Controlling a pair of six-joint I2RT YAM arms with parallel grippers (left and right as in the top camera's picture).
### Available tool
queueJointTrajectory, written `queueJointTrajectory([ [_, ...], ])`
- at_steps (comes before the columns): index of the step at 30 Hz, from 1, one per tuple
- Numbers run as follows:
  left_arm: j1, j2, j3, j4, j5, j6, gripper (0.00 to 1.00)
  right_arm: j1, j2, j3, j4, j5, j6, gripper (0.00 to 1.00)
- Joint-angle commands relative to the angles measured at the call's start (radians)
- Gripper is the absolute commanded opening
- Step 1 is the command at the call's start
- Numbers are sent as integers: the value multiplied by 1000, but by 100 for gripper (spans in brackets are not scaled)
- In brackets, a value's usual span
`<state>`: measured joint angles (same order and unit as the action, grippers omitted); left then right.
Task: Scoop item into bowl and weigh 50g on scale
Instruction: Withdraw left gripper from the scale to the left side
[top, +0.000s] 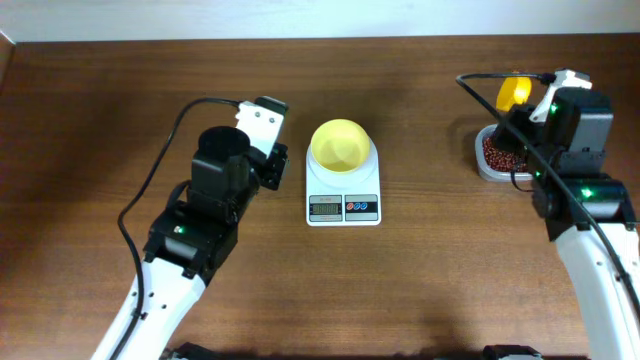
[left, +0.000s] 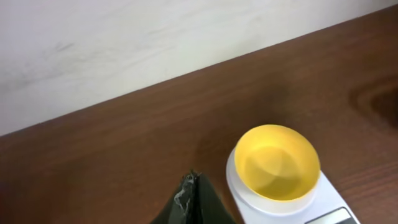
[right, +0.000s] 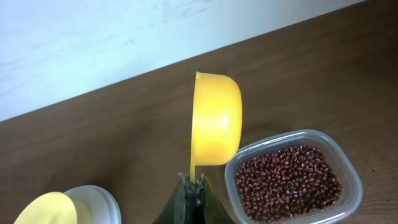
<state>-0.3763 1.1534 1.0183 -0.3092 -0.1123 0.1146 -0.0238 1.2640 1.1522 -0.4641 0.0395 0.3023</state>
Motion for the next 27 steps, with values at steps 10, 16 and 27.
queueJointTrajectory([
  [10,39,14,0,-11,-8,-16,7,-3,48,21,-11,-42,-6,4],
  [16,39,13,10,-185,135,-31,8,-3,48,21,-80,-59,-6,4],
  [27,39,22,256,-608,141,82,99,-3,48,21,-119,-74,-6,4],
])
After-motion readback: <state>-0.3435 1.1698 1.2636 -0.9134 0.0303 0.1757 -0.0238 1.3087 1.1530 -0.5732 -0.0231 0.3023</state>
